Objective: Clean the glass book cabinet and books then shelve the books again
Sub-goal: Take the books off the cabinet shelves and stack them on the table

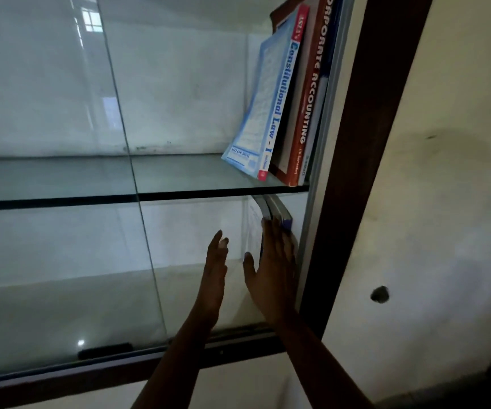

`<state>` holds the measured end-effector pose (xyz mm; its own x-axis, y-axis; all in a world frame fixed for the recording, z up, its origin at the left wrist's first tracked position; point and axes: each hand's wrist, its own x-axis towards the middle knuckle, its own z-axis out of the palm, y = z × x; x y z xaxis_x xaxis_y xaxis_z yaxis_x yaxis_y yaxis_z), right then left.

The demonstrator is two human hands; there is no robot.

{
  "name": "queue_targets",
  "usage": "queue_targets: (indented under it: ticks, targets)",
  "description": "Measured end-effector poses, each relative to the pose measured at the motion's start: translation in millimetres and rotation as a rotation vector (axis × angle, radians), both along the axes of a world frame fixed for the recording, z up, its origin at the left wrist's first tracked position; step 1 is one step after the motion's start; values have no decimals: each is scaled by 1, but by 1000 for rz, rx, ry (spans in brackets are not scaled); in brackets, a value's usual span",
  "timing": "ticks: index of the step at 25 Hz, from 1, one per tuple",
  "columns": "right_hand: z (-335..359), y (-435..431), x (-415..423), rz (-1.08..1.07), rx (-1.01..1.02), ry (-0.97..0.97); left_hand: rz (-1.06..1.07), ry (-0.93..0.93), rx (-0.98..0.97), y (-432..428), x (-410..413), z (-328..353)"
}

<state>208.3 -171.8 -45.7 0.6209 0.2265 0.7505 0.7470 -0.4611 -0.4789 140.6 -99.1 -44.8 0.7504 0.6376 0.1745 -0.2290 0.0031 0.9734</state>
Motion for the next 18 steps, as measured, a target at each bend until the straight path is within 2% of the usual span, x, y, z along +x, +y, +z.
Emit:
queue_targets:
  ticks: [2, 4, 6, 8, 10, 13, 15, 18]
  targets:
    - [-1, 1, 2, 20, -100, -70, -46, -19, -75, 6, 10, -7]
    - [4, -1, 4, 172, -154, -25, -115, -39, -114, 6, 18, -14]
    - [11, -5, 5, 457, -191, 170, -173, -78, -139, 6, 25, -20]
    - [7, -11, 6, 602, -60, 316, -165, -97, -189, 6, 28, -25]
    - [-4, -14, 5, 521, 110, 411, -151, -103, -228, 7, 29, -27]
    - [-18, -3, 4, 458, 136, 513, -188, -112, -229, 13, 29, -28]
    - [-17, 3, 7, 408, 210, 471, -183, -90, -203, 16, 31, -27]
    - [-23, 2, 7, 261, 412, 266, -80, -13, -54, 8, 39, -22]
